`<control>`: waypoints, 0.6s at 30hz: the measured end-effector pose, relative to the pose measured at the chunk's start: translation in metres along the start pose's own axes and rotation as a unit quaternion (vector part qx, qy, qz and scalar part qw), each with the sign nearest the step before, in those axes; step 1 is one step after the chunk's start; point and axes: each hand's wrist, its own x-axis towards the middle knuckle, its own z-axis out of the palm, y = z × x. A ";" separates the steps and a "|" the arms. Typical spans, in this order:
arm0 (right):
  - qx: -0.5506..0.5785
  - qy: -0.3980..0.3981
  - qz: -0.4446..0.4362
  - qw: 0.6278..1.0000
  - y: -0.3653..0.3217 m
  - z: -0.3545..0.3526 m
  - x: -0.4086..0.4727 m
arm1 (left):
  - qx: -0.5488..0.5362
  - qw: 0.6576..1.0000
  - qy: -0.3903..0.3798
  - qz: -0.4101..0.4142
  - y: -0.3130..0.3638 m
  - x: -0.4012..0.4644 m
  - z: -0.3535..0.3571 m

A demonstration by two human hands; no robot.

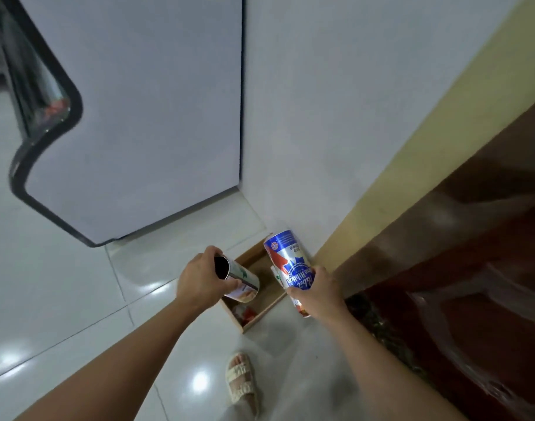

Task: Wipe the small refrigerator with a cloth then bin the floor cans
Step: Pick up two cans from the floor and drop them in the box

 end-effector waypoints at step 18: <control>-0.024 -0.152 0.018 0.988 0.057 0.084 0.232 | -0.072 0.977 -0.014 -0.198 -0.029 0.141 0.164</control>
